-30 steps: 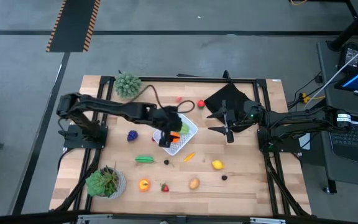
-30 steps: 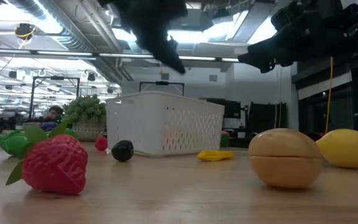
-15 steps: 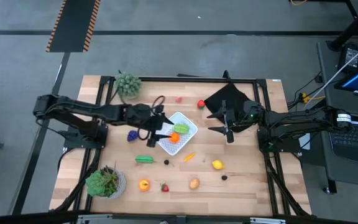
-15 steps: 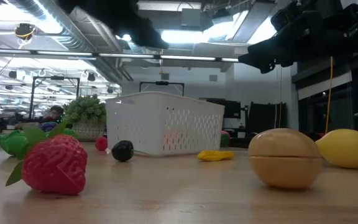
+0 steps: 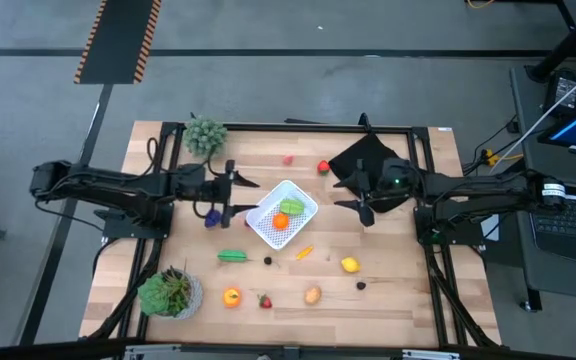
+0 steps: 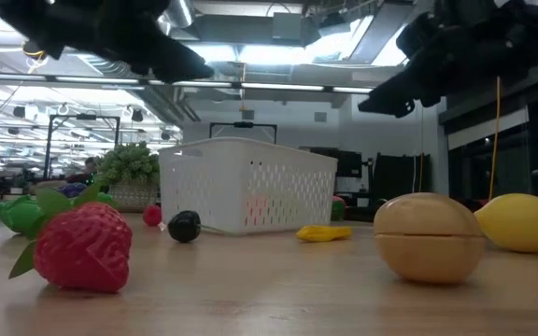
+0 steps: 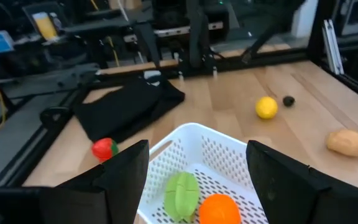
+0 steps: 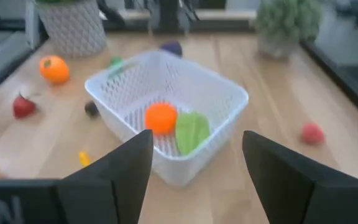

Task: Pick and placing Produce into tupperware
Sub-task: Put the lemon into the white bin

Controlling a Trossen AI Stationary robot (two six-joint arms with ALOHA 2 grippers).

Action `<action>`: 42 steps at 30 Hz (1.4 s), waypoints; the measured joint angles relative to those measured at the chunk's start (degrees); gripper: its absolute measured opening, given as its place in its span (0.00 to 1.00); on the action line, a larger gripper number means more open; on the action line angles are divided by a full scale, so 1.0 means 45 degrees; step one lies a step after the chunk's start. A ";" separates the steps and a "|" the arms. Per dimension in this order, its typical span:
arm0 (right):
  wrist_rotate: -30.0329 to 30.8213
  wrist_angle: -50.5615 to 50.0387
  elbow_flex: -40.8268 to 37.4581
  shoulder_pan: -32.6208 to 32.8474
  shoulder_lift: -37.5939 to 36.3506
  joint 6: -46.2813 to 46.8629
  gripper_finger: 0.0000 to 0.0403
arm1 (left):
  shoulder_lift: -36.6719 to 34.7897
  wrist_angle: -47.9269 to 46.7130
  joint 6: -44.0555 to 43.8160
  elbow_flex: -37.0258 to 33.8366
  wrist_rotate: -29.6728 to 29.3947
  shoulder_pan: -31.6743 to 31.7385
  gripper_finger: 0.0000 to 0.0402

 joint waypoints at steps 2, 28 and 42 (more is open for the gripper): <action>0.0107 -0.1312 0.0582 0.0192 0.0000 0.0065 0.62 | -0.0286 0.0324 0.0003 -0.0425 0.0007 0.0051 0.65; 0.6183 -1.0250 0.4752 0.8095 0.2194 0.7301 0.62 | -0.0812 0.1897 -0.0680 -0.1752 0.0017 0.0347 0.65; 0.6184 -1.3079 0.7774 1.0337 0.6221 1.2062 0.62 | -0.0807 0.1756 -0.0673 -0.1752 0.0017 0.0347 0.65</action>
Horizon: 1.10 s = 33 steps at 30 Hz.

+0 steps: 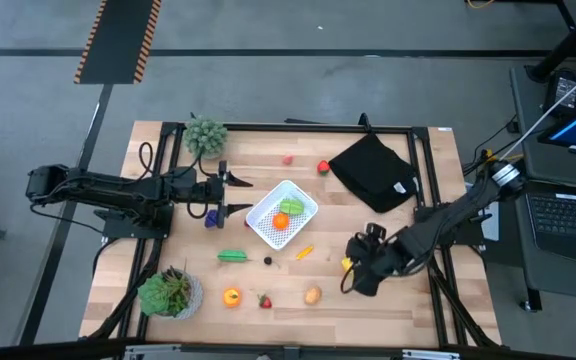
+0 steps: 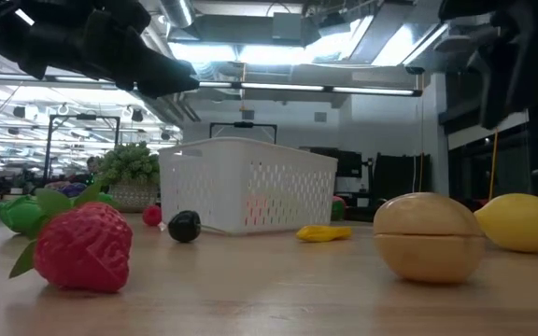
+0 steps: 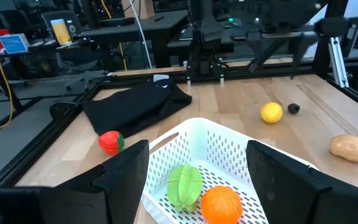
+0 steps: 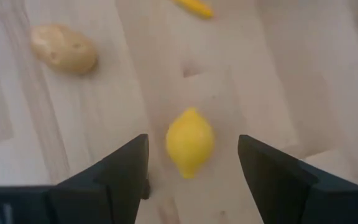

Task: Pick and placing Produce into tupperware
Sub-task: Put the lemon into the white bin

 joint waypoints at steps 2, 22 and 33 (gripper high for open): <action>-0.0035 -0.0005 0.0016 0.0188 0.0313 0.0453 0.62 | 0.0000 -0.0003 0.0003 0.0000 -0.0002 0.0000 0.65; -0.0247 0.0991 0.0016 0.0346 0.0977 0.0903 0.62 | 0.0005 -0.0827 0.0012 0.0005 -0.0005 0.0000 0.65; -0.0480 0.1076 0.0016 0.0341 0.0977 0.0758 0.76 | 0.0005 -0.0923 0.0003 0.0005 0.0000 -0.0005 0.65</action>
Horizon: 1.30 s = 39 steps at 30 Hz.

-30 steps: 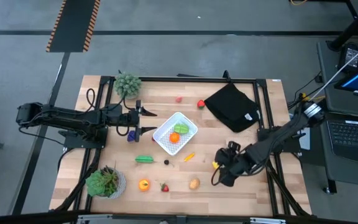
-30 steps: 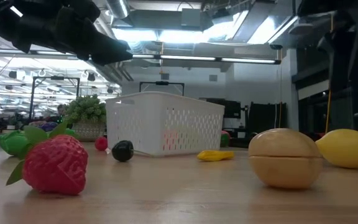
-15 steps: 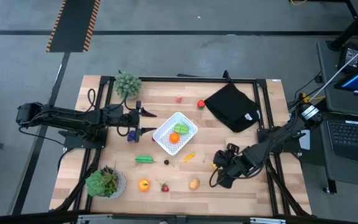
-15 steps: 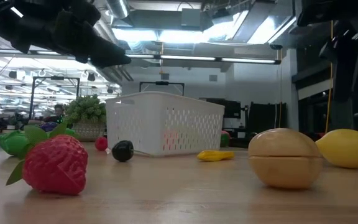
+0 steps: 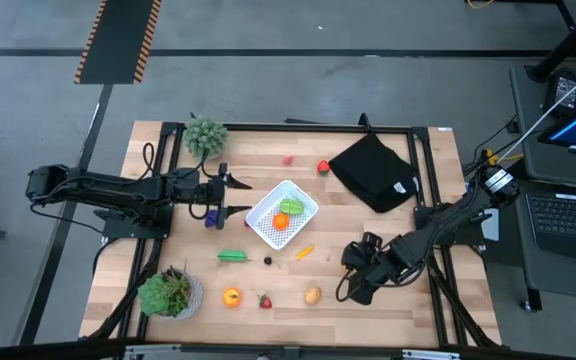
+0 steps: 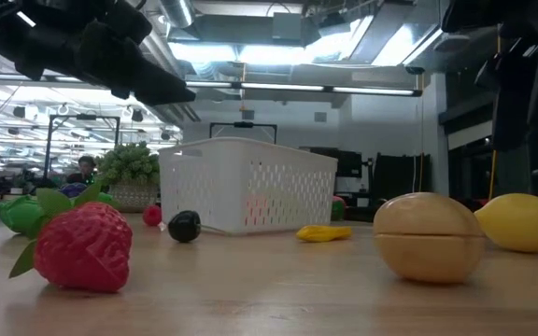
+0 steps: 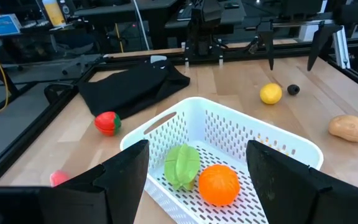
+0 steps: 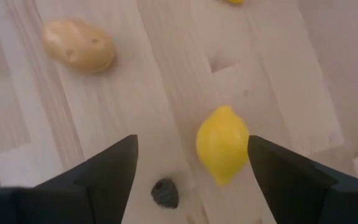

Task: Pick and placing Produce into tupperware
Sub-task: Put the lemon into the white bin

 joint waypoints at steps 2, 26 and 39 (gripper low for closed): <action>-0.0218 0.0030 0.0000 0.0000 0.0000 0.0146 0.76 | 0.0000 0.0000 -0.0005 0.0000 0.0005 0.0000 0.65; -0.0289 0.1035 -0.1862 -0.0229 -0.0005 0.0503 0.76 | 0.0000 0.0010 -0.0010 0.0000 0.0015 -0.0002 0.65; -0.0260 0.2358 -0.2404 -0.0696 0.0644 -0.0181 0.76 | 0.0000 0.0010 -0.0010 0.0000 0.0015 -0.0005 0.65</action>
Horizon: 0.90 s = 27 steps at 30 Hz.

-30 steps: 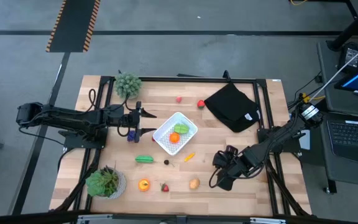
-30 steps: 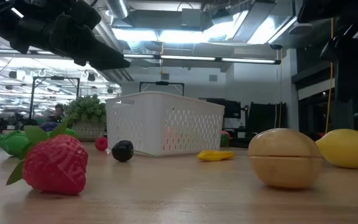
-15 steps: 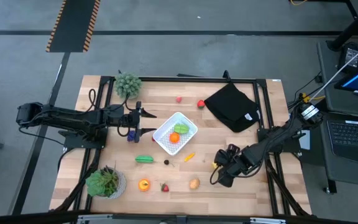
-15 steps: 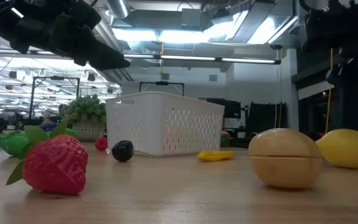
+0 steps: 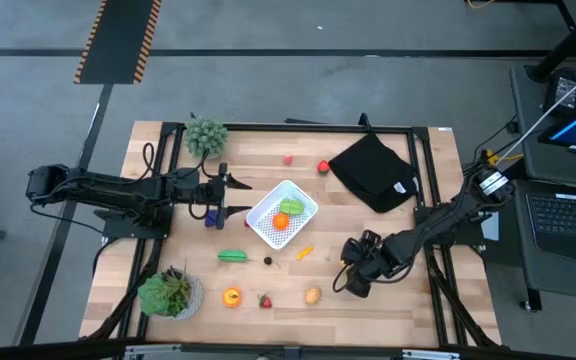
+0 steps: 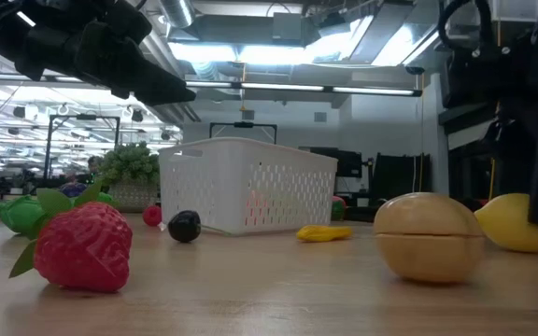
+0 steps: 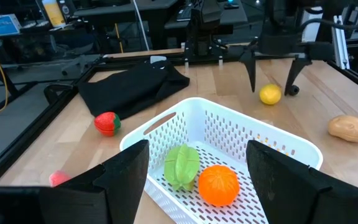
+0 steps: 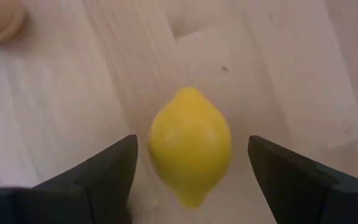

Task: Pick and placing Produce into tupperware
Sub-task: Put the lemon into the white bin

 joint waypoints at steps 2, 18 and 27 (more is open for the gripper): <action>-0.0007 0.0041 0.0000 -0.0064 0.0176 -0.0062 0.76 | 0.0000 0.0002 0.0000 0.0000 0.0000 0.0000 0.65; -0.0146 0.0253 0.0029 -0.0217 0.0910 -0.0196 0.70 | 0.0000 0.0000 0.0005 0.0000 0.0000 0.0000 0.65; -0.0200 0.0253 0.0029 -0.0222 0.0901 0.0026 0.51 | 0.0000 0.0000 0.0000 0.0000 0.0000 0.0000 0.65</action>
